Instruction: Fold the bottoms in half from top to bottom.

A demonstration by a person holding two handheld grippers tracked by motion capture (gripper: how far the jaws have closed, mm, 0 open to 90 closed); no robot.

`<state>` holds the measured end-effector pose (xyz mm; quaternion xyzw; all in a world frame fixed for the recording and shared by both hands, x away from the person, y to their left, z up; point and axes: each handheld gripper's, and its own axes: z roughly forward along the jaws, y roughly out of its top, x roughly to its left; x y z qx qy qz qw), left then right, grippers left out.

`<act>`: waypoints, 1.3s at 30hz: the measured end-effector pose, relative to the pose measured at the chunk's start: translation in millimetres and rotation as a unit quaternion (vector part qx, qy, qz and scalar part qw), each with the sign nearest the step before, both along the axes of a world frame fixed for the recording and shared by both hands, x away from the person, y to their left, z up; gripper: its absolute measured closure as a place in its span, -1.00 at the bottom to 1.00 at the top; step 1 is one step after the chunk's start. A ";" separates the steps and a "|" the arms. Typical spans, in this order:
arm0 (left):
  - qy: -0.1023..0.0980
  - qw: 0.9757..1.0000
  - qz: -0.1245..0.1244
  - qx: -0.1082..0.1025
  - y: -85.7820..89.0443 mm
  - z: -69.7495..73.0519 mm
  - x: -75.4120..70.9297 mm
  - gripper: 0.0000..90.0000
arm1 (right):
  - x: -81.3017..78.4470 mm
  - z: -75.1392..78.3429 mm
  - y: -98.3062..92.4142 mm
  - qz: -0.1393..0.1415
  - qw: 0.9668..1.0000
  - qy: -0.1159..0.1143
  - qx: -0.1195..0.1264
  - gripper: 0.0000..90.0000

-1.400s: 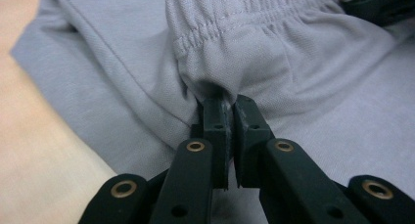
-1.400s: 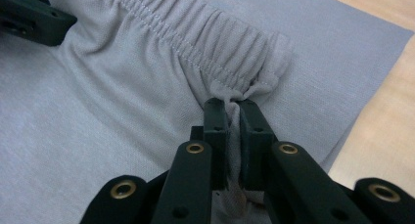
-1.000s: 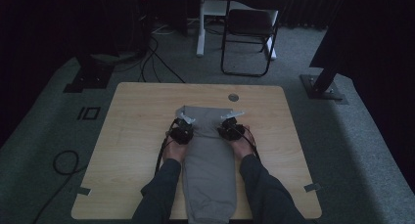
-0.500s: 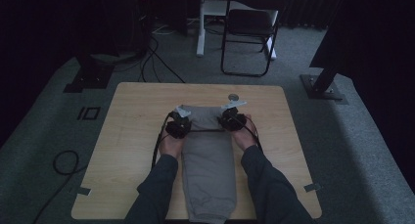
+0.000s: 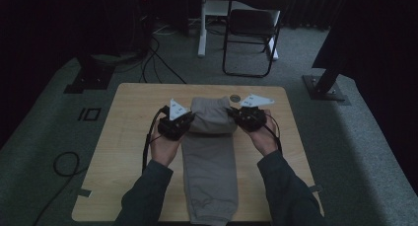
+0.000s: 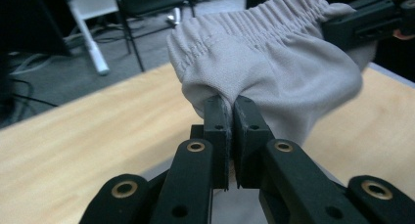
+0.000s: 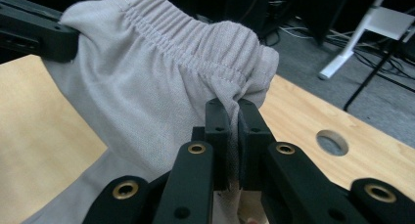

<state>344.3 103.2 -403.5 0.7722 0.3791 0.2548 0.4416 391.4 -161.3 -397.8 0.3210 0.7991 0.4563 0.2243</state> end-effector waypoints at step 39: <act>0.109 0.988 0.090 0.064 13.3 -144.8 33.5 0.90 | 24.5 -149.8 48.3 -0.017 0.991 0.101 -0.081 0.88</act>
